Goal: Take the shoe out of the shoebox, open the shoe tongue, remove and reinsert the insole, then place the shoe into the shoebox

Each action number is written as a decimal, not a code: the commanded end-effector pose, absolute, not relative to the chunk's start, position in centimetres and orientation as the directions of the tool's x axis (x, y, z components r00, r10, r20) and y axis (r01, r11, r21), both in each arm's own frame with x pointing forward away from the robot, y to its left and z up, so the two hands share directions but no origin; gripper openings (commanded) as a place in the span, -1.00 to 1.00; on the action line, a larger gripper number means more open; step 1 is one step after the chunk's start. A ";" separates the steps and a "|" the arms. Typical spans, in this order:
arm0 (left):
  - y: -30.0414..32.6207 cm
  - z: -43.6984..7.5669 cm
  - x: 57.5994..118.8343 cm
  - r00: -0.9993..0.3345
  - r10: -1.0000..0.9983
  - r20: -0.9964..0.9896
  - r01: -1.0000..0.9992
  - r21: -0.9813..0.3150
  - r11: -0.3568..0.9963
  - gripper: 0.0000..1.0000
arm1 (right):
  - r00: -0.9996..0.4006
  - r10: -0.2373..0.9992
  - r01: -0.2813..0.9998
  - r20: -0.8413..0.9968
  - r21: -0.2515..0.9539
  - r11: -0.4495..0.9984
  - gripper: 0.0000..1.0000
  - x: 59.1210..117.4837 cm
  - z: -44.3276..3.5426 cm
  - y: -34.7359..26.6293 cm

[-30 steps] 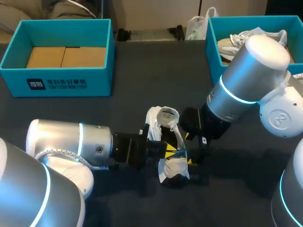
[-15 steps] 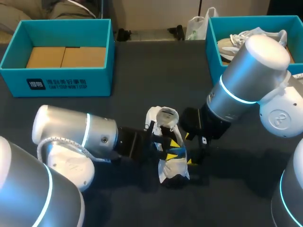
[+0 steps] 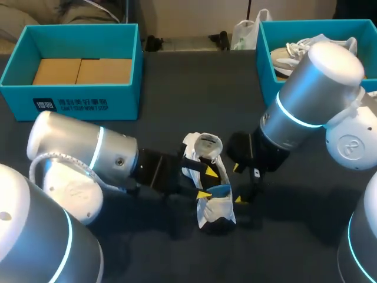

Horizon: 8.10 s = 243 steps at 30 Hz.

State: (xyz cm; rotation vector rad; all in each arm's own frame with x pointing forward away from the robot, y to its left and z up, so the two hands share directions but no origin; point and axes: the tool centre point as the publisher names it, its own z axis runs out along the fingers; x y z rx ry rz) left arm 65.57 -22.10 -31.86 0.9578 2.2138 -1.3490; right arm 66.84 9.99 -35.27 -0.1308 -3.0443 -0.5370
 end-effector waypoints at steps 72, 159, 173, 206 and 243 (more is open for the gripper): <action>-18.5 -26.2 69.9 -0.040 0.994 -0.105 0.917 -0.400 -0.005 -1.00 | -0.990 0.115 0.137 0.082 0.339 0.931 1.00 65.8 -30.3 -5.2; -25.2 -41.1 62.9 0.017 0.997 -0.075 0.930 -0.366 -0.043 -1.00 | -0.990 0.115 0.137 0.082 0.339 0.931 1.00 65.8 -30.3 -5.2; -22.4 -39.0 66.4 -0.065 0.996 -0.057 0.944 -0.328 0.043 -1.00 | -0.990 0.115 0.137 0.082 0.339 0.931 1.00 65.8 -30.3 -5.2; -23.2 -36.5 66.6 -0.093 0.992 -0.087 0.944 -0.326 0.060 -1.00 | -0.990 0.115 0.137 0.082 0.339 0.931 1.00 65.8 -30.3 -5.2; -21.9 -38.9 68.4 -0.142 0.987 -0.068 0.979 -0.159 0.130 -1.00 | -0.990 0.115 0.137 0.082 0.339 0.931 1.00 65.8 -30.3 -5.2</action>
